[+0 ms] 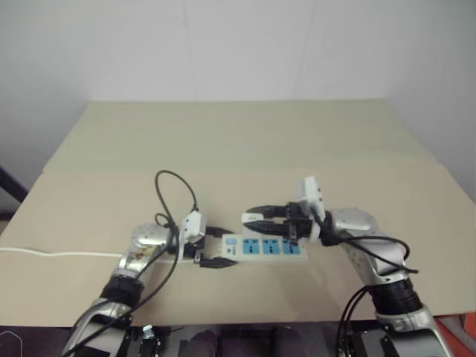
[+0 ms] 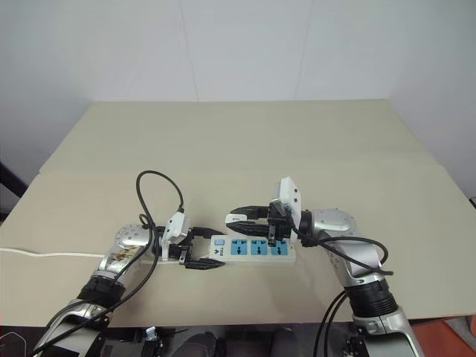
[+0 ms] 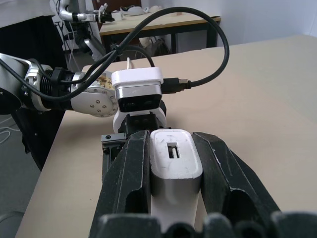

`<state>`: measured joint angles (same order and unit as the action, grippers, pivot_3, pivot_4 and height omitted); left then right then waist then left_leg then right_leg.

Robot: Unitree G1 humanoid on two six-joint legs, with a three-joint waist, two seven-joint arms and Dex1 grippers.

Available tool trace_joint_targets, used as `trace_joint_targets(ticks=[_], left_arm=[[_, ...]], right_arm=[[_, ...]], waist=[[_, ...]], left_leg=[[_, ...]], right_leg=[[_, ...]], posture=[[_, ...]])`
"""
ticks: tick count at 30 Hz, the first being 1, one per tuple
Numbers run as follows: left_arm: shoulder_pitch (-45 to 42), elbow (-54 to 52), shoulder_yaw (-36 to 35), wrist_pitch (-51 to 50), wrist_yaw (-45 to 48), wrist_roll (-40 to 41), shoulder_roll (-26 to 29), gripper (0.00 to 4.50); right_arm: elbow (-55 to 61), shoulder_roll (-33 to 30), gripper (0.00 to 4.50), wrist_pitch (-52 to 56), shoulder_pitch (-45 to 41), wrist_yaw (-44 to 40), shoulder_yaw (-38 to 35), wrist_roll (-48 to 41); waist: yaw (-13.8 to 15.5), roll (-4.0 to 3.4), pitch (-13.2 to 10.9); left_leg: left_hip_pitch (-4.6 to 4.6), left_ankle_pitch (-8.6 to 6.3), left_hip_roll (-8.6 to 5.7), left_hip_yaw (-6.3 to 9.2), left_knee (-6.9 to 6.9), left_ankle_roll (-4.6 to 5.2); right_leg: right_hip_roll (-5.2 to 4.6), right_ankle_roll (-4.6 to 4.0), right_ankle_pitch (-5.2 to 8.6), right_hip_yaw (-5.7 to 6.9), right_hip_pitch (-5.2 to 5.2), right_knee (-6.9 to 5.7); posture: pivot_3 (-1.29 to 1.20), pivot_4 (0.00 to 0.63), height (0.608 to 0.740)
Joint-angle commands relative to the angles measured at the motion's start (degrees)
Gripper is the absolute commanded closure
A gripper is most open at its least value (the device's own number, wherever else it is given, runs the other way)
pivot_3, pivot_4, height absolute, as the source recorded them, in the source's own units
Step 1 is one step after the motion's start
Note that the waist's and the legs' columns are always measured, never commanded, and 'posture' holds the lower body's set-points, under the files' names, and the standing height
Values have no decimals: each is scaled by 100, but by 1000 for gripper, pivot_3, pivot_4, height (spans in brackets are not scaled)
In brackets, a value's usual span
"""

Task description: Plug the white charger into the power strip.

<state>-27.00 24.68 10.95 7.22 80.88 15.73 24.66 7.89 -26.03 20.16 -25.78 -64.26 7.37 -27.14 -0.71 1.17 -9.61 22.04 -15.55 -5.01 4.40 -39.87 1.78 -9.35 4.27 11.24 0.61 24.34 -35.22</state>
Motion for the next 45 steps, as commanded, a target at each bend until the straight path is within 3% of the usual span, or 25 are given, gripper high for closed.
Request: trace_joint_targets(ticks=[1, 45], left_arm=[[8, -104, 43, -57, -3, -84, 44, 1219], [-28, -78, 18, -140, -43, -101, 68, 1219]], right_arm=[[37, 48, 3397, -221, -56, -37, -8, -1], [-688, 92, 3397, -999, 25, -253, 227, 546]], waist=[[0, 0, 0], [-1, 0, 0]], left_leg=[[0, 0, 0, 0, 0, 0], [-3, 0, 0, 0, 0, 0]], right_leg=[[0, 0, 0, 0, 0, 0], [0, 0, 0, 0, -2, 0]], posture=[[0, 150, 740], [0, 150, 740]])
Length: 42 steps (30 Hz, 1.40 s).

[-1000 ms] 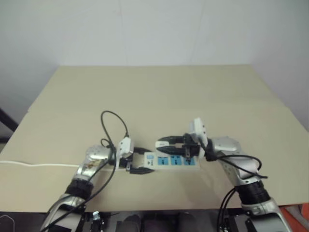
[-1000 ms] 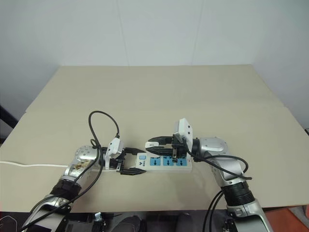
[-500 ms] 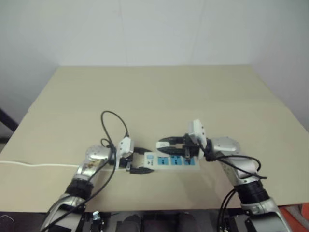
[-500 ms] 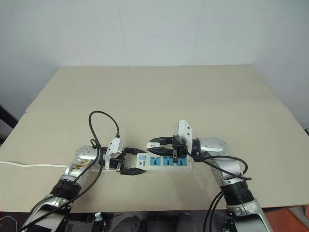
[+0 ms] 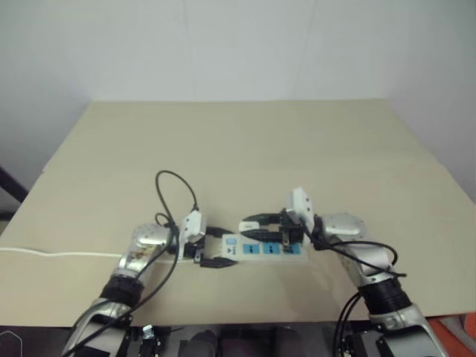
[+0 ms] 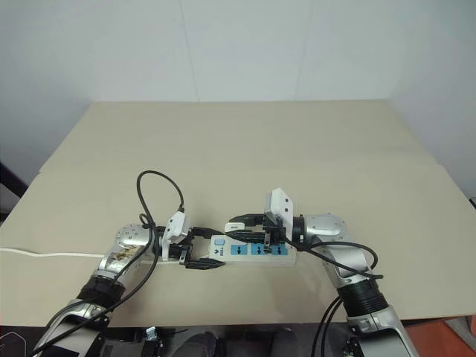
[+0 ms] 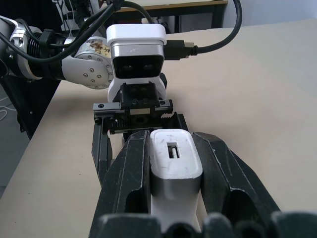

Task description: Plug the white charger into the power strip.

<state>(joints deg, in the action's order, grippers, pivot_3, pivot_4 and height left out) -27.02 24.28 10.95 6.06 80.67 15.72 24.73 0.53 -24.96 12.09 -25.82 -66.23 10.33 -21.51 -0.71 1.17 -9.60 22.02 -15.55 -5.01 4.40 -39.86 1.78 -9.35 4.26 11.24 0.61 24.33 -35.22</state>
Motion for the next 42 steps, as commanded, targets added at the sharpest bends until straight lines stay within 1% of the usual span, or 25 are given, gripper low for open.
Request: trace_joint_targets(ticks=[1, 7, 11, 18, 27, 42], left_arm=[[-33, -32, 17, -21, -23, -102, 59, 1219], [-26, -36, 16, -19, -31, -99, 53, 1219], [-37, -51, 16, -38, -23, -82, 46, 1219], [-33, -45, 23, -35, -1, -80, 45, 1219], [-18, -57, 21, -34, -12, -86, 40, 1219], [6, -82, 31, -46, -14, -92, 56, 1219]], right_arm=[[23, -18, 3397, -230, 37, -79, -67, -14], [-66, 4, 3397, -536, 161, -208, -37, -10], [-191, -14, 3397, -799, 176, -487, 32, -53], [-674, 55, 3397, -1072, 95, -691, 96, 9], [-1141, 265, 3397, -1388, 30, -741, 110, 110], [-1485, 326, 3397, -1730, 184, -811, 263, 317]], waist=[[0, 0, 0], [1, 0, 0], [3, 0, 0], [3, 0, 0], [-4, -1, 3], [-5, -2, 19]], left_leg=[[0, 0, 0, 0, 0, 0], [0, 0, 0, 0, 0, 0], [0, 0, 0, 0, 0, 0], [-4, 0, 0, 0, 0, 0], [-18, -1, 2, 0, 1, 1], [-32, -7, 4, 0, 4, 12]], right_leg=[[0, 0, 0, 0, 0, 0], [0, 0, 0, 0, 0, 0], [0, 0, 0, 0, -1, 1], [0, 0, 0, 0, -5, 1], [3, 0, 0, -1, -13, -1], [6, 0, 0, -3, -20, -4]], posture=[[0, 150, 740], [0, 150, 740], [0, 150, 740], [0, 150, 740], [0, 150, 740], [0, 150, 740]])
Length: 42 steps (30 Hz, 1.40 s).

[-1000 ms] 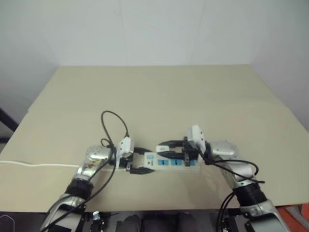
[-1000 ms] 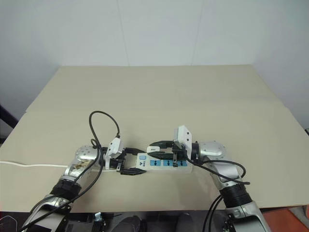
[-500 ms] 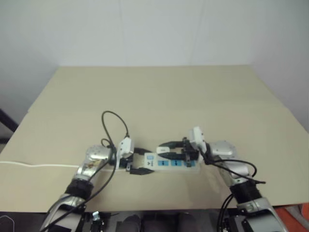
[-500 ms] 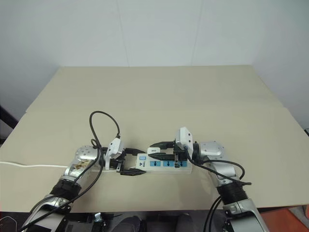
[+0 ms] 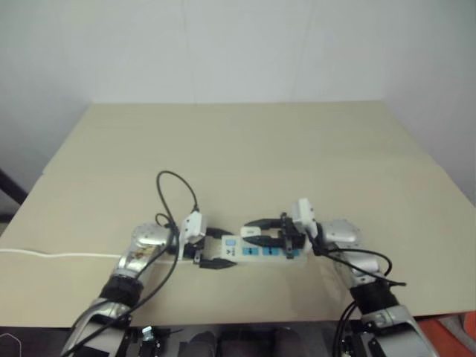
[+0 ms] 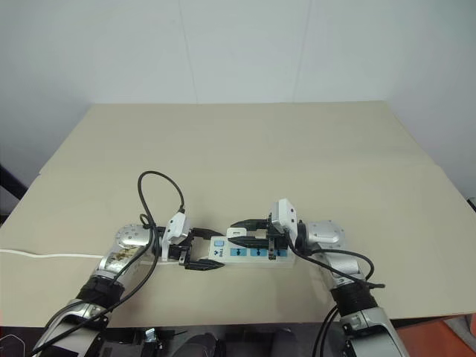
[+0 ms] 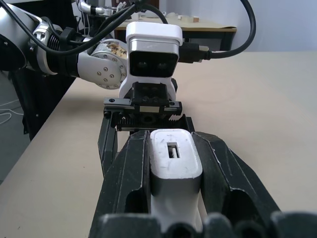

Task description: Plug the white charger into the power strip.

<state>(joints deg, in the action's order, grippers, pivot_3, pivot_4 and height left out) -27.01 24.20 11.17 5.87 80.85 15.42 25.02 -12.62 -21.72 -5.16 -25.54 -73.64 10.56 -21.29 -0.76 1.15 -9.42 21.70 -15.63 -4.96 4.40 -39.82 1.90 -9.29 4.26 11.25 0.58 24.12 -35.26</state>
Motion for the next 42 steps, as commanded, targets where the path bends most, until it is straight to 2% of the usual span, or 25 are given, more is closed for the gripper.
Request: trace_joint_targets(ticks=[1, 13, 20, 25, 28, 30, 33, 35, 37, 42], left_arm=[[6, -79, 8, -31, -30, -60, 30, 1219], [14, -83, 2, -47, -40, -58, 39, 1219], [17, -68, 9, -15, -51, -75, 27, 1219], [3, -34, 3, 43, -91, -104, 8, 1219], [-9, -10, -13, 65, -122, -102, -14, 1219], [-12, 1, -13, 71, -124, -104, -20, 1219], [-16, 11, -13, -61, -61, -38, -29, 1219], [-14, 34, -60, -12, -89, 0, -66, 453], [-50, 62, -59, -7, -28, 21, -60, 27], [-14, -114, -165, -55, -35, 155, -35, 27]], right_arm=[[-210, 6, 3397, -28, 146, -61, 250, 313], [-492, 44, 3397, -121, 97, -18, 283, 395], [-390, 127, 3397, -277, 163, -83, 93, 148], [-339, 87, 1732, -271, 156, -125, 75, 162], [-279, 82, 567, -308, 172, -146, 18, 131], [-243, 67, 52, -286, 178, -151, 8, 124], [-235, 40, 52, -294, 184, -152, -12, 128], [-252, 19, 0, -329, 193, -108, -25, 172], [-255, -6, 0, -281, 193, -149, -35, 134], [-198, -66, 0, -236, 204, -182, -88, 55]], waist=[[0, 0, 1], [-6, 0, 6], [-6, 1, 9], [-4, 1, 9], [0, 1, 9], [1, 1, 9], [3, 1, 9], [4, 1, 9], [3, 1, 9], [0, 1, 9]], left_leg=[[-1, -3, 0, 0, 0, 4], [-25, -13, 1, 0, 3, 21], [-27, -13, 2, 0, 4, 22], [-18, -13, 0, 0, 6, 22], [-15, -12, 0, -1, 5, 20], [-15, -13, 0, -1, 5, 21], [-15, -13, 0, -1, 5, 22], [-15, -13, 0, -1, 5, 22], [-14, -13, 0, -1, 6, 22], [-13, -13, 0, -1, 7, 22]], right_leg=[[0, 0, 0, 0, 0, 0], [2, 0, 0, -2, -8, 0], [3, 0, 0, -3, -8, 0], [2, 0, 0, -4, -6, -2], [2, 0, 0, -5, -5, 0], [2, 0, 0, -5, -6, 0], [2, 0, 0, -5, -5, 0], [2, 0, 0, -5, -6, 1], [2, 0, 0, -5, -5, 0], [2, 0, 0, -5, -4, 1]], posture=[[0, 150, 740], [0, 150, 740], [0, 150, 740], [0, 150, 740], [0, 150, 740], [0, 150, 740], [0, 150, 740], [0, 150, 740], [0, 150, 740], [0, 150, 740]])
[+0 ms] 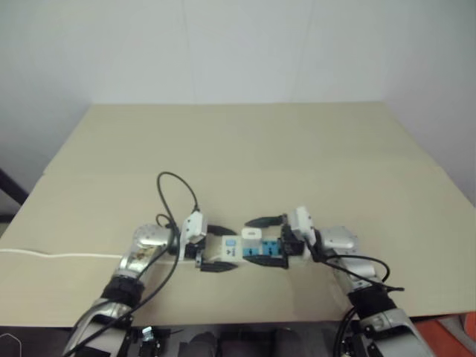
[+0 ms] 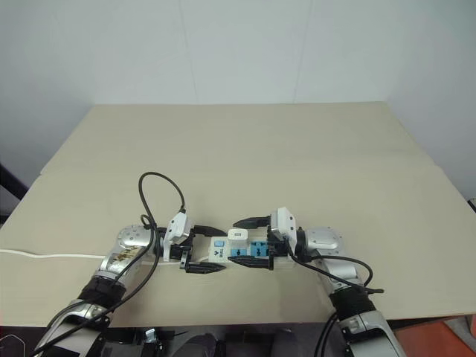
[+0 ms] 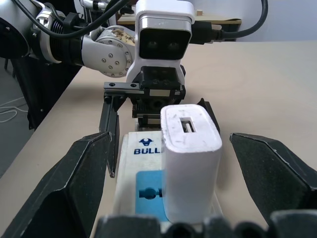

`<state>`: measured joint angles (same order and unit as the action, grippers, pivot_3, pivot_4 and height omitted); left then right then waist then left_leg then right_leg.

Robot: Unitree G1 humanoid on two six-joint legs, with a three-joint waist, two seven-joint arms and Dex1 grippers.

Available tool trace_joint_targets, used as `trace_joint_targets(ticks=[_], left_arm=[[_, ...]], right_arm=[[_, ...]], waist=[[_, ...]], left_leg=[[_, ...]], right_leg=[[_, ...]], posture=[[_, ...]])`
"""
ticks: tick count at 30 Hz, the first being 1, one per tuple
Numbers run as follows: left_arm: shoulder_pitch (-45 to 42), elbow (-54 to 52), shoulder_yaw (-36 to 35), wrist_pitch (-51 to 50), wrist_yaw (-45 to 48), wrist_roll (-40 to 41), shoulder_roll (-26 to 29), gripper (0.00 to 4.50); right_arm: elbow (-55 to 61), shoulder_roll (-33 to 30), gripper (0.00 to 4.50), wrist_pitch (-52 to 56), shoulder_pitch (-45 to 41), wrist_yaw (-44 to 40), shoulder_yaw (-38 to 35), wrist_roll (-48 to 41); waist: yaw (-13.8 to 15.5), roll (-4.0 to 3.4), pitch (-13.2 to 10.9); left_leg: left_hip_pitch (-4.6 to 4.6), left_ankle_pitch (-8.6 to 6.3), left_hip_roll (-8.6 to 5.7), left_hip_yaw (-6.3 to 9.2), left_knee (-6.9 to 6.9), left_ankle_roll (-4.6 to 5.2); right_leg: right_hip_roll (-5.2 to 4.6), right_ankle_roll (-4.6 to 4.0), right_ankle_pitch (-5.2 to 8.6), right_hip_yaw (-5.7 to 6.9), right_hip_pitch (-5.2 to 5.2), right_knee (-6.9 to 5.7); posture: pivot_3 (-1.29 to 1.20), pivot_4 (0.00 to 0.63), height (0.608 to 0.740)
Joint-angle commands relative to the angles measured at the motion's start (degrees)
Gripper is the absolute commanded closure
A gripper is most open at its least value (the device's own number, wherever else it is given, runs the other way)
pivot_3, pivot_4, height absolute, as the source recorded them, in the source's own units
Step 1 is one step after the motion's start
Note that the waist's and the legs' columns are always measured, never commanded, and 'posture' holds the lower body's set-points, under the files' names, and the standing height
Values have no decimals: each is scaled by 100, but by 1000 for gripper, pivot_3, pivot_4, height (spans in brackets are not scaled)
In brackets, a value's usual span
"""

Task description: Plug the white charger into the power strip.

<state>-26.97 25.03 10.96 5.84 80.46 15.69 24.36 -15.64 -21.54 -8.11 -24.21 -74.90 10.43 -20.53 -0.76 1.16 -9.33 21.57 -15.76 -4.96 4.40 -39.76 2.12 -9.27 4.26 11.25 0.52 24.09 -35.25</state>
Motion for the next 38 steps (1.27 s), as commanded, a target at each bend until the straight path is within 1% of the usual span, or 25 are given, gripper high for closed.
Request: trace_joint_targets(ticks=[1, 4, 7, 10, 14, 18, 23, 28, 32, 38], left_arm=[[22, -349, -208, -199, -68, 215, 48, 27], [215, -1055, -387, -835, -47, 603, 250, 27], [669, -1922, -691, -1281, 134, 1032, 763, 27], [1223, -2434, -1076, -1612, 213, 1391, 1268, 27], [1985, -2442, -1561, -1493, 294, 1327, 1918, 27], [2220, -2188, -1870, -1266, 174, 1179, 2228, 27], [2203, -1973, -2033, -1148, 90, 1141, 2298, 27], [2175, -2031, -1945, -1141, 22, 1164, 2207, 27], [2179, -2114, -1903, -1195, -20, 1170, 2168, 27], [2004, -1982, -1851, -1209, -7, 1125, 2162, 27]], right_arm=[[149, -119, 0, 62, 84, -56, -101, -42], [406, -324, 0, 175, 176, -32, -221, -132], [854, -915, 0, 352, 401, -144, -586, -346], [1233, -1551, 0, 521, 635, -287, -1060, -623], [1492, -2529, 0, 410, 1061, -671, -1695, -709], [1532, -3061, 0, 494, 1340, -865, -2082, -781], [1636, -3328, 0, 541, 1558, -906, -2301, -766], [1737, -3347, 0, 478, 1731, -690, -2286, -597], [1840, -3359, 0, 543, 1847, -618, -2355, -656], [1930, -3390, 0, 497, 2049, -531, -2425, -574]], waist=[[0, 0, 0], [-3, 0, 0], [-4, -2, -2], [-7, -11, -10], [0, -19, -15], [24, -17, -16], [26, -18, -17], [12, -17, -17], [19, -17, -17], [24, -17, -17]], left_leg=[[1, 0, 0, 0, 0, 0], [15, 0, 1, 0, -1, 0], [28, 1, 3, 0, 0, -1], [35, 0, 12, 0, 2, 0], [26, -2, 22, -2, 7, 3], [19, -3, 43, -5, 6, 3], [20, -3, 45, -9, 7, 3], [22, -7, 50, -13, 7, -1], [22, -7, 52, -14, 6, -1], [22, -7, 54, -15, 6, -2]], right_leg=[[0, 0, 0, 0, 0, 0], [0, 0, 0, 0, 11, -1], [0, 0, 0, 0, 22, 0], [0, 0, 0, -2, 28, 6], [2, -4, 3, -1, 19, 8], [18, -10, 3, 7, 5, 16], [17, -13, 1, 5, 7, 16], [21, -15, 0, 3, 12, 17], [21, -15, 0, 3, 11, 17], [24, -16, -1, 3, 11, 18]], posture=[[0, 150, 740], [0, 150, 740], [0, 150, 740], [0, 150, 740], [0, 150, 740], [0, 150, 740], [0, 150, 740], [0, 150, 740], [0, 150, 740], [0, 150, 740]])
